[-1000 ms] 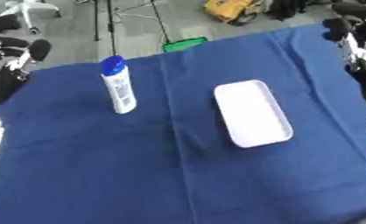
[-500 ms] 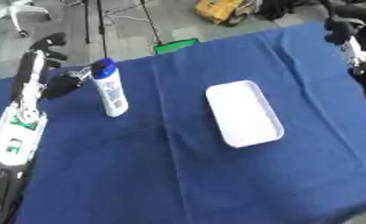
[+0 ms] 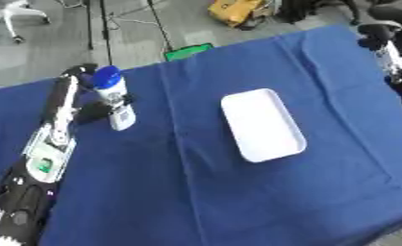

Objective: Pick up objects on the table and place them in the box.

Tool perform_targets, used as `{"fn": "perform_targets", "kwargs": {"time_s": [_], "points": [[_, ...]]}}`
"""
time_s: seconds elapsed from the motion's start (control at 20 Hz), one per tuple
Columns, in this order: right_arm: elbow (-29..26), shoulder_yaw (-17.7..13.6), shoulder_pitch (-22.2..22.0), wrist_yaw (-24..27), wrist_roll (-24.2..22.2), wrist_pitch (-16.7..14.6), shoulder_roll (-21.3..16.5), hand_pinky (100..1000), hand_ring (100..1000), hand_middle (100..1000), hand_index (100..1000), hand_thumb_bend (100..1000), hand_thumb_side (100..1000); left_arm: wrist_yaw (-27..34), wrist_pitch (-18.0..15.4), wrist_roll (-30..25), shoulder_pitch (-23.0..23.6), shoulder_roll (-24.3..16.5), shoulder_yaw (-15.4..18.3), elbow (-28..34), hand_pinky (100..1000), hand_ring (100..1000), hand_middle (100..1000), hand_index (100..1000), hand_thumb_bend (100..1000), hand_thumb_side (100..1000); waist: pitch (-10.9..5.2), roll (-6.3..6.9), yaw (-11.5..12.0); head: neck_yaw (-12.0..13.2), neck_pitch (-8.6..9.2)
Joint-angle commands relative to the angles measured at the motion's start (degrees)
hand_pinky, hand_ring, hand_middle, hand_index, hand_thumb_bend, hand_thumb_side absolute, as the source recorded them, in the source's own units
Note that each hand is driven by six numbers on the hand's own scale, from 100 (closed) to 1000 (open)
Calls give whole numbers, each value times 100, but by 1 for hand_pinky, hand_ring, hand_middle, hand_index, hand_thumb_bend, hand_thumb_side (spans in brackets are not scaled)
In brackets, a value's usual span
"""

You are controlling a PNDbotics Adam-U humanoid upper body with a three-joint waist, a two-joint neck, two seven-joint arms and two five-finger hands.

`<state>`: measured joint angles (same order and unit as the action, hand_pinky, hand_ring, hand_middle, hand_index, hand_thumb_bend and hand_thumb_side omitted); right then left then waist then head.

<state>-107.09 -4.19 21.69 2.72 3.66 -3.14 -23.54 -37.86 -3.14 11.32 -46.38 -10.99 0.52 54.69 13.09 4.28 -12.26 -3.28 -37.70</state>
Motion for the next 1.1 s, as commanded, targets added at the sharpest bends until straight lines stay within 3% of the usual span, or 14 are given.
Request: {"fn": "perform_targets", "kwargs": {"time_s": [0.05, 0.15, 0.3, 0.35, 0.4, 0.5, 0.7, 1.1], "points": [[-55, -19, 81, 33, -14, -19, -106, 771, 784, 816, 787, 354, 462, 87, -178, 183, -111, -9, 9, -92, 659, 628, 699, 811, 905, 478, -105, -61, -18, 5, 62], [-56, -21, 83, 33, -16, -22, -104, 771, 784, 816, 788, 364, 461, 270, -334, 329, -95, 36, 21, -175, 607, 568, 626, 743, 752, 430, -98, -64, -26, 1, 66], [-57, -21, 84, 35, -18, -24, -103, 771, 784, 816, 788, 363, 462, 647, -563, 541, -83, 78, 19, -287, 584, 537, 595, 711, 698, 416, -90, -64, -32, 0, 74], [-56, -21, 84, 36, -19, -25, -103, 771, 784, 816, 789, 364, 461, 750, -619, 584, -82, 84, 12, -318, 561, 495, 549, 665, 617, 393, -89, -63, -34, 1, 76], [-56, -20, 83, 36, -21, -24, -102, 771, 784, 816, 789, 363, 462, 889, -666, 622, -81, 105, 19, -356, 559, 490, 544, 659, 609, 391, -87, -62, -37, 2, 75], [-54, -20, 81, 36, -22, -24, -100, 771, 784, 816, 789, 363, 462, 1296, -741, 649, -77, 159, 37, -456, 523, 403, 456, 557, 463, 375, -89, -57, -42, 1, 74], [-51, -20, 76, 36, -24, -21, -98, 771, 784, 817, 790, 362, 462, 1989, -858, 613, -66, 191, -8, -573, 493, 294, 341, 469, 282, 345, -99, -46, -39, -5, 74], [-50, -15, 78, 39, -30, -22, -96, 771, 784, 816, 792, 363, 461, 2533, -917, 405, -105, 168, -116, -409, 491, 289, 331, 459, 268, 327, -128, -51, -37, -16, 75]]}}
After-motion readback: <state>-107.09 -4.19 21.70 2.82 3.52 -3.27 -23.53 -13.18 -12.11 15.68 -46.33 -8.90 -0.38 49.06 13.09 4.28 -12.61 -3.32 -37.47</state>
